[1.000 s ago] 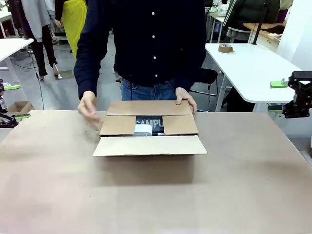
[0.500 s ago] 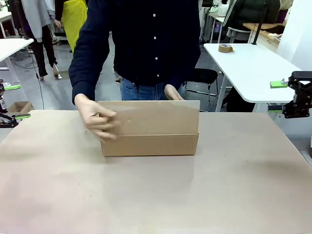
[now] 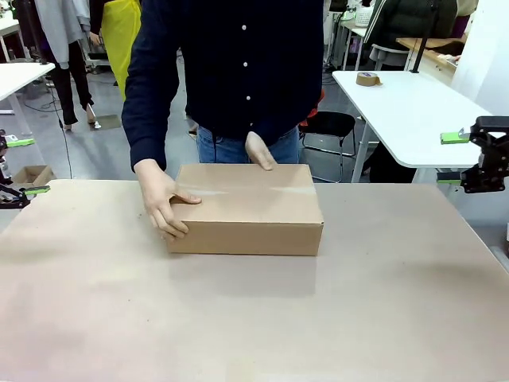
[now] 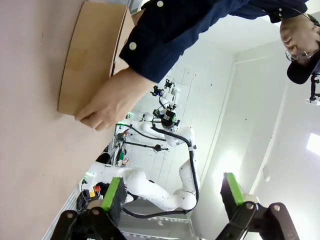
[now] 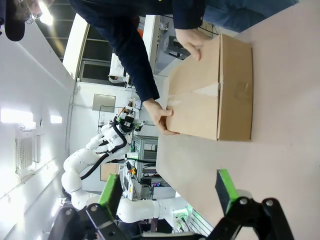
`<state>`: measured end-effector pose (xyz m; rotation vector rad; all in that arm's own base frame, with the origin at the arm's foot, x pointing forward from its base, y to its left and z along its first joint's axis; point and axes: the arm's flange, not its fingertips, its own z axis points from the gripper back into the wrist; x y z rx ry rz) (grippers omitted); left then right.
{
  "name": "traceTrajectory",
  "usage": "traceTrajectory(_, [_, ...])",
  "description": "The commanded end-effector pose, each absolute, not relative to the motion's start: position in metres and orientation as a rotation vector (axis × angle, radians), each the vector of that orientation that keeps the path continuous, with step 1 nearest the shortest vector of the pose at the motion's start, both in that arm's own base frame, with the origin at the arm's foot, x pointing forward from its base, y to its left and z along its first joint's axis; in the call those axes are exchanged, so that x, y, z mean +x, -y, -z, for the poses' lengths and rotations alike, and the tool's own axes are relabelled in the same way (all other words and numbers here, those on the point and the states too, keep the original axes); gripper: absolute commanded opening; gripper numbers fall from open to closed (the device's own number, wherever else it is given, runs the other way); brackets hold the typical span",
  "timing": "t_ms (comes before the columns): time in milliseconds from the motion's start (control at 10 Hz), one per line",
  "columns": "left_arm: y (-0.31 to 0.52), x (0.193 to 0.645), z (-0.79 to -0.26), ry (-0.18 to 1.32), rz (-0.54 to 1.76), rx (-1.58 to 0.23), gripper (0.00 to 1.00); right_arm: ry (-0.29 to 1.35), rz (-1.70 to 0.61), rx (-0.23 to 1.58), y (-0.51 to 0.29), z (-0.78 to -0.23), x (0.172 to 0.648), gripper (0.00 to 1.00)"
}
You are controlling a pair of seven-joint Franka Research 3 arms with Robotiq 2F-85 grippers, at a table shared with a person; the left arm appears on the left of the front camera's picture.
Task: Pack the gift set into the box.
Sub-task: Press and hold the closed box until the human finishes sealing it.
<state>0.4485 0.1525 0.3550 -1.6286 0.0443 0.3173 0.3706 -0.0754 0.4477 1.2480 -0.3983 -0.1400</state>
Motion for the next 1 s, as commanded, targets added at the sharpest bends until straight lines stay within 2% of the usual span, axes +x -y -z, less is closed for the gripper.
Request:
traceTrajectory(0, [-0.1519, 0.4433, -0.3553, -0.037, -0.295, -1.634, 1.0, 0.424, 0.13, 1.27, 0.0741, -0.4476, 0.3725, 1.0])
traceTrajectory(900, [-0.1525, 0.4485, -0.355, -0.044, -0.317, -1.629, 1.0, 0.424, 0.13, 1.27, 0.0741, -0.4476, 0.3725, 1.0])
